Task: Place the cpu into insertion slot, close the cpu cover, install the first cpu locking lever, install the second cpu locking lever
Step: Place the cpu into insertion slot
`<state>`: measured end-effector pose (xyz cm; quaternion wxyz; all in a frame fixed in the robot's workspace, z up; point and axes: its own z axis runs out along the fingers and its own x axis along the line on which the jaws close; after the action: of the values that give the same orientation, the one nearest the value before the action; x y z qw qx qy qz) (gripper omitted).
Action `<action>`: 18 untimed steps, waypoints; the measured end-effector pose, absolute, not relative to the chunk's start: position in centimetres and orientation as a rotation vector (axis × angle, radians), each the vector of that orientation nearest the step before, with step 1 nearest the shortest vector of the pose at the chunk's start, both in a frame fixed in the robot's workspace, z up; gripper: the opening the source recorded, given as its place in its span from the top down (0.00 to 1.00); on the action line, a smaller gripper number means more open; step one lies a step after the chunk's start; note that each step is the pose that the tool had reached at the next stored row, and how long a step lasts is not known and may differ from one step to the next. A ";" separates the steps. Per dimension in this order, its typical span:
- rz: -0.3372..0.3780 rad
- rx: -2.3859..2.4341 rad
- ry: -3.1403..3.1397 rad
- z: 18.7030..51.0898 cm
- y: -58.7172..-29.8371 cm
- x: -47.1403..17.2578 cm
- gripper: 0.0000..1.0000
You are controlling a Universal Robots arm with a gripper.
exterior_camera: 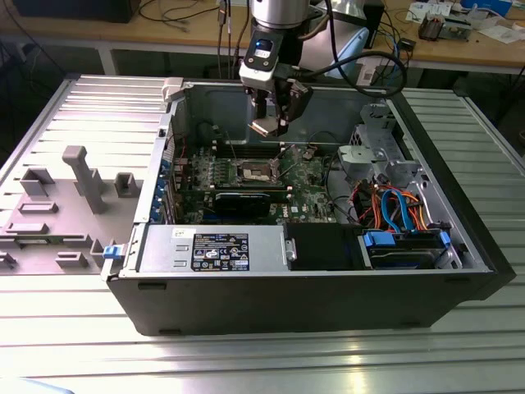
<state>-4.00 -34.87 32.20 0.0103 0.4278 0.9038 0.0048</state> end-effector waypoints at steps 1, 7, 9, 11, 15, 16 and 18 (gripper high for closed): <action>0.015 1.338 2.820 32.2 -34.9 -4.0 0.45; 0.014 1.358 2.810 32.2 -34.9 -4.0 0.45; 0.014 1.365 2.807 32.2 -34.9 -4.0 0.45; 0.014 1.370 2.804 32.2 -34.9 -4.0 0.45; 0.013 1.387 2.795 32.1 -34.9 -4.0 0.45; 0.013 1.390 2.794 32.1 -34.9 -4.0 0.45; 0.013 1.396 2.791 32.1 -34.9 -4.0 0.45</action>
<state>-4.00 -34.87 32.14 0.0105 0.4474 0.8943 0.0042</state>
